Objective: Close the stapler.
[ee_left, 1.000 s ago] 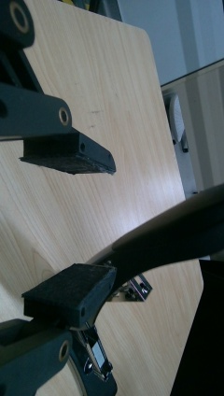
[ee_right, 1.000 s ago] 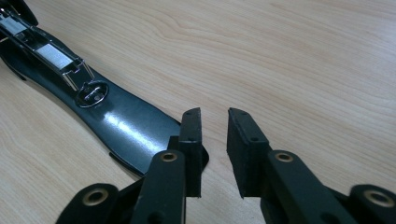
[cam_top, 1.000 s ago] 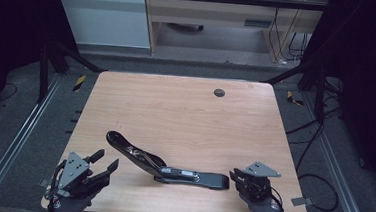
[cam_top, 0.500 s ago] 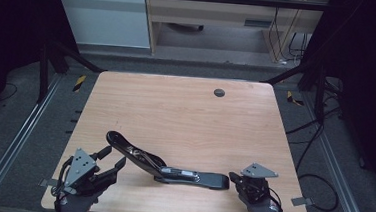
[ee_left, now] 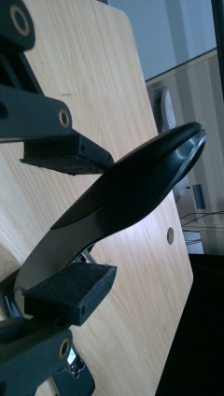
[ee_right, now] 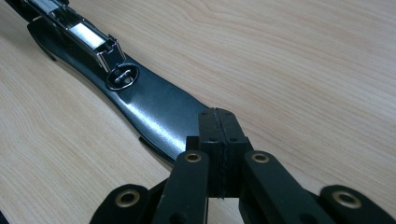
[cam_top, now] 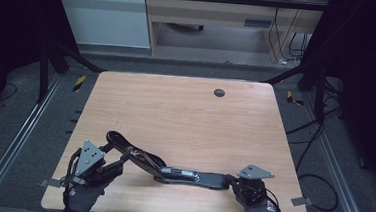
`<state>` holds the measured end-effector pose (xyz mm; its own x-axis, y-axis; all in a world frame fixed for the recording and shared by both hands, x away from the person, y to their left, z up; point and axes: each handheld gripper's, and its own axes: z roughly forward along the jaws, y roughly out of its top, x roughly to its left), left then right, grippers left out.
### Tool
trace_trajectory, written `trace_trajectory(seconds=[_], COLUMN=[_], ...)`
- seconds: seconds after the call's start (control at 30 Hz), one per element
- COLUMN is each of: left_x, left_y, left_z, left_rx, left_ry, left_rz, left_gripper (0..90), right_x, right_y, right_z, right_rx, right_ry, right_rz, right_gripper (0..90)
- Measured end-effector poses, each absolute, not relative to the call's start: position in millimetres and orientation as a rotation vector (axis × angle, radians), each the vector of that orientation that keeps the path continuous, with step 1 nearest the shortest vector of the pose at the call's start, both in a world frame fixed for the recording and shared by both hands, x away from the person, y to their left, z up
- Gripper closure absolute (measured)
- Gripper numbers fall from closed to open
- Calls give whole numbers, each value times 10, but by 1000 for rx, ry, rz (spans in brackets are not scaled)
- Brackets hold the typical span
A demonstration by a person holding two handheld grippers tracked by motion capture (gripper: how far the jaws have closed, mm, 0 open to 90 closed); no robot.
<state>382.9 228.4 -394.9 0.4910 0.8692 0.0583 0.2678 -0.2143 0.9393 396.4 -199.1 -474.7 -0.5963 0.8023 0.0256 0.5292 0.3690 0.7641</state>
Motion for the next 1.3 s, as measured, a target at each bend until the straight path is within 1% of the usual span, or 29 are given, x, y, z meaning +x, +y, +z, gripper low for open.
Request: trace_trajectory(seconds=[0.2, 0.37, 0.5, 1.3], left_x=[3886, 3911, 3914, 3915], left_y=[2254, 2263, 2258, 2223], left_z=[-3946, -3927, -3920, -3878], left_rx=[1734, 1719, 1717, 1716], left_ry=[978, 985, 997, 1013], left_rz=[753, 750, 746, 727], left_gripper=[451, 487, 498, 527], right_x=[3976, 4016, 4033, 4043], right_y=[-1982, -1964, -1925, -1850], right_z=[-4766, -4813, -4849, -4884], right_rx=[1182, 1194, 1195, 1156], right_ry=[2294, 2320, 2344, 2375], right_rz=[1078, 1069, 1057, 1067], right_gripper=[900, 900, 900, 900])
